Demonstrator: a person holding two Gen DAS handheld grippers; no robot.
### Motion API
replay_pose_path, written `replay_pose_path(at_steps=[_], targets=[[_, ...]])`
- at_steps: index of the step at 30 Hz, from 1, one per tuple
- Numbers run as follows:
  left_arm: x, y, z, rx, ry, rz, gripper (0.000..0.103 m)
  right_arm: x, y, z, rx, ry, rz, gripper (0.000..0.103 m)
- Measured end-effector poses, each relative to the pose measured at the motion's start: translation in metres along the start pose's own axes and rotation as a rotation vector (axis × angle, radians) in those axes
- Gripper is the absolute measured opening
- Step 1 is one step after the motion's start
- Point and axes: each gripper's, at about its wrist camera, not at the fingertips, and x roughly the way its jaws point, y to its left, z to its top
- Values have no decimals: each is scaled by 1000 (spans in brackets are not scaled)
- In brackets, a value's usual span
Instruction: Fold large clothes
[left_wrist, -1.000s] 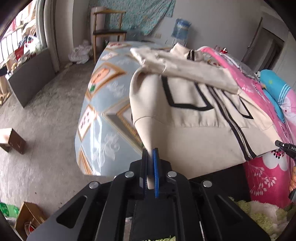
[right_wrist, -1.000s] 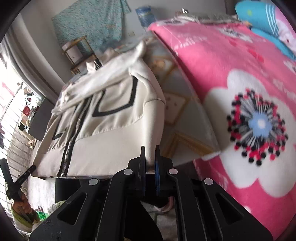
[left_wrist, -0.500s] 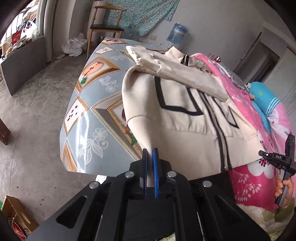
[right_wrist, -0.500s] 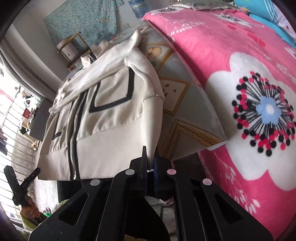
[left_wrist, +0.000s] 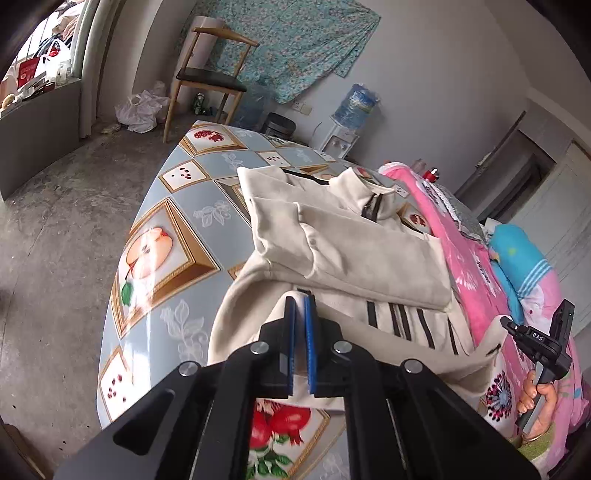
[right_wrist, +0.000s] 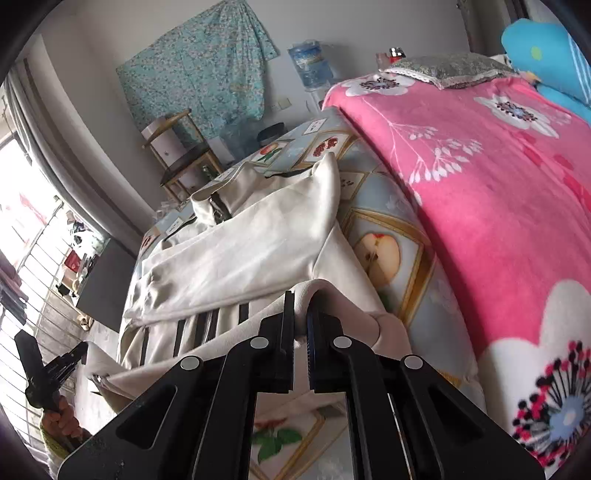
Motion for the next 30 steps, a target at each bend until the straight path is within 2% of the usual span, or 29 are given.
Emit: replay_pose_path(at_steps=[2,3,4,5,7,9,12,15,18,20,24,27,30], targets=[[19,6,9,-4,-15,89,13,32,-5,11,21,33,-21,13],[24,10,12,-10,-36,153,19,47,-8,14,28,52,-30,31],[27,15,14,-16,-51,190,30,59,-10,14,28,68,-39,38],[25,21,15,-27,-61,216,33,66,-12,13,27,77,-54,55],[14,33,10,-71,-74,208,35,68,-15,4,25,87,-69,58],[-1,41,-2,-87,-69,201,39,56,-18,-8,25,81,-41,62],[-16,44,-31,-85,-9,171,43,26,-22,-28,26,49,-17,73],[-21,38,-61,-74,36,115,49,4,-30,-49,64,49,1,75],[-15,28,-81,-87,82,57,54,0,-39,-71,130,98,-13,75],[-5,29,-86,-145,98,12,58,5,-43,-81,164,124,-15,75],[14,41,-83,-280,105,-66,61,16,-44,-86,188,141,1,75],[18,44,-74,-294,62,-27,62,20,-40,-82,177,125,8,75],[22,50,-68,-362,30,-41,63,24,-46,-79,212,102,29,74]])
